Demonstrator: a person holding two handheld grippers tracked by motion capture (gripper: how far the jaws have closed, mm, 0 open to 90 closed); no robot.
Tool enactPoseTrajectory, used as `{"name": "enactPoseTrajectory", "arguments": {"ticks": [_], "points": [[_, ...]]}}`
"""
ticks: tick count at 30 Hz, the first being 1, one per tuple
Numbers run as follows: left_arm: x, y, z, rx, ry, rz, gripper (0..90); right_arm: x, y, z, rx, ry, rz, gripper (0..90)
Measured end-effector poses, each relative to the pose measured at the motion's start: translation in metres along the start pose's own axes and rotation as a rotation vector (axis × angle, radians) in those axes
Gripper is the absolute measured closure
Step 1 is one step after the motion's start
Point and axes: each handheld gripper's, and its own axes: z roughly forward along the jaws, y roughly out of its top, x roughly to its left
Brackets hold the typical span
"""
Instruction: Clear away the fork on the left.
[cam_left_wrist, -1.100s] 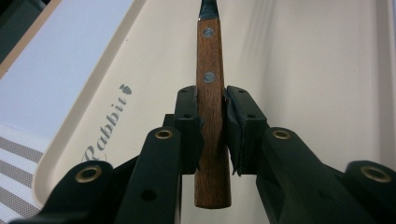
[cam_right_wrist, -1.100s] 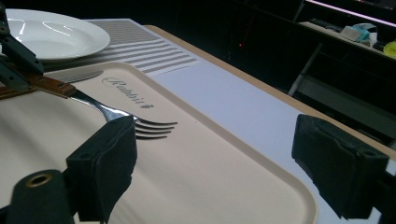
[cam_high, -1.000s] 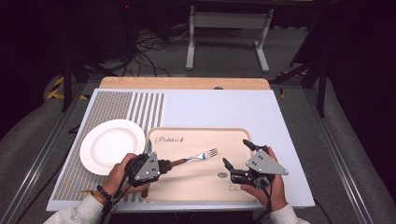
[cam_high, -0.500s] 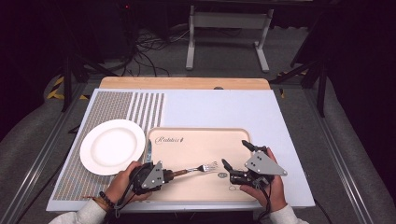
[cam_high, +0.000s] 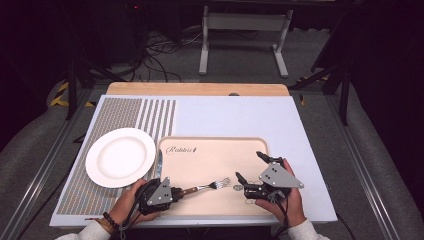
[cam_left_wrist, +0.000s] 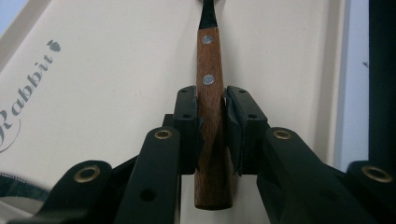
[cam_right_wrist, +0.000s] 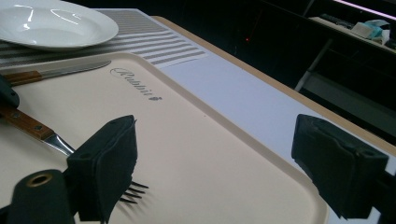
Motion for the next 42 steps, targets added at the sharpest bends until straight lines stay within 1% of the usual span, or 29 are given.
{"name": "enactPoseTrajectory", "arguments": {"ticks": [2, 5, 6, 8, 9, 11, 12, 13, 15, 16, 17, 18, 19, 20, 22, 24, 25, 27, 29, 30, 31, 32, 33, 34, 35, 36, 39, 42], "points": [[0.000, -0.001, -0.001, -0.003, -0.010, -0.010, 75.7, 0.001, 0.000, 0.000, 0.002, -0.002, -0.003, 15.3], [-0.001, -0.003, -0.002, -0.002, -0.014, -0.020, 75.4, 0.001, 0.000, 0.001, 0.004, -0.001, -0.004, 15.3], [-0.001, -0.003, -0.002, -0.010, -0.016, -0.022, 75.2, 0.001, 0.000, 0.001, 0.004, -0.001, -0.004, 15.4], [-0.002, -0.003, -0.003, -0.016, -0.014, -0.028, 72.5, 0.001, 0.000, 0.001, 0.004, -0.001, -0.005, 15.4], [-0.002, -0.003, -0.004, -0.017, -0.016, -0.024, 72.5, 0.001, 0.000, 0.001, 0.004, -0.001, -0.005, 15.4], [-0.002, -0.003, -0.005, -0.019, -0.008, -0.031, 68.0, 0.000, -0.001, 0.001, 0.005, -0.001, -0.003, 15.4], [-0.001, -0.003, -0.006, -0.026, -0.009, -0.033, 67.8, 0.000, -0.001, 0.001, 0.006, -0.002, -0.004, 15.3], [0.001, -0.002, -0.008, -0.034, -0.014, -0.040, 67.7, 0.001, 0.000, 0.000, 0.004, -0.002, -0.004, 15.4], [0.005, 0.000, -0.009, -0.048, -0.023, -0.034, 69.1, 0.000, 0.000, 0.000, 0.001, -0.001, -0.003, 15.3], [0.008, 0.001, -0.010, -0.050, -0.040, -0.035, 73.7, 0.000, 0.000, 0.000, 0.000, -0.001, -0.002, 15.4], [0.011, 0.002, -0.010, -0.054, -0.057, -0.022, 79.7, 0.000, 0.000, 0.000, -0.001, -0.003, -0.001, 15.4], [0.012, 0.005, -0.010, -0.057, -0.061, -0.005, 87.0, -0.001, 0.000, 0.000, -0.002, -0.003, 0.001, 15.3], [0.012, 0.005, -0.010, -0.057, -0.061, -0.005, 90.0, -0.001, 0.000, 0.000, -0.002, -0.003, 0.001, 15.3], [0.014, 0.008, -0.009, -0.052, -0.065, 0.005, 90.0, -0.001, 0.000, -0.001, -0.003, -0.003, 0.003, 15.4], [0.016, 0.012, -0.008, -0.059, -0.075, 0.013, 90.0, -0.002, 0.000, 0.000, -0.001, -0.005, 0.005, 15.4], [0.019, 0.019, -0.004, -0.066, -0.082, 0.037, 90.0, -0.002, -0.001, 0.000, -0.001, -0.005, 0.006, 15.3], [0.020, 0.022, -0.002, -0.065, -0.087, 0.039, 90.0, -0.002, -0.001, 0.000, 0.001, -0.006, 0.005, 15.3], [0.021, 0.029, 0.004, -0.064, -0.104, 0.066, 90.0, -0.002, -0.001, 0.000, 0.004, -0.006, 0.007, 15.3], [0.022, 0.036, 0.009, -0.064, -0.115, 0.085, 90.0, -0.003, -0.002, 0.001, 0.007, -0.007, 0.011, 15.3], [0.022, 0.036, 0.009, -0.064, -0.115, 0.085, 90.0, -0.003, -0.002, 0.001, 0.008, -0.009, 0.010, 15.3], [0.022, 0.038, 0.011, -0.063, -0.126, 0.092, 90.0, -0.003, -0.002, 0.001, 0.008, -0.009, 0.010, 15.3], [0.021, 0.041, 0.014, -0.069, -0.132, 0.107, 90.0, -0.002, -0.002, 0.001, 0.009, -0.010, 0.006, 15.4], [0.021, 0.045, 0.016, -0.066, -0.149, 0.113, 90.0, -0.002, -0.002, 0.001, 0.011, -0.010, 0.007, 15.3], [0.020, 0.048, 0.019, -0.066, -0.157, 0.123, 90.0, -0.002, -0.002, 0.001, 0.011, -0.010, 0.007, 15.4], [0.020, 0.048, 0.019, -0.066, -0.157, 0.123, 90.0, -0.002, -0.002, 0.001, 0.011, -0.010, 0.007, 15.4], [0.019, 0.050, 0.021, -0.063, -0.162, 0.128, 90.0, -0.002, -0.003, 0.001, 0.014, -0.010, 0.007, 15.4], [0.015, 0.056, 0.027, -0.051, -0.180, 0.159, 90.0, -0.002, -0.003, 0.001, 0.016, -0.010, 0.006, 15.4], [0.009, 0.061, 0.037, -0.011, -0.190, 0.188, 90.0, -0.003, -0.004, 0.002, 0.019, -0.009, 0.007, 15.4]]}}
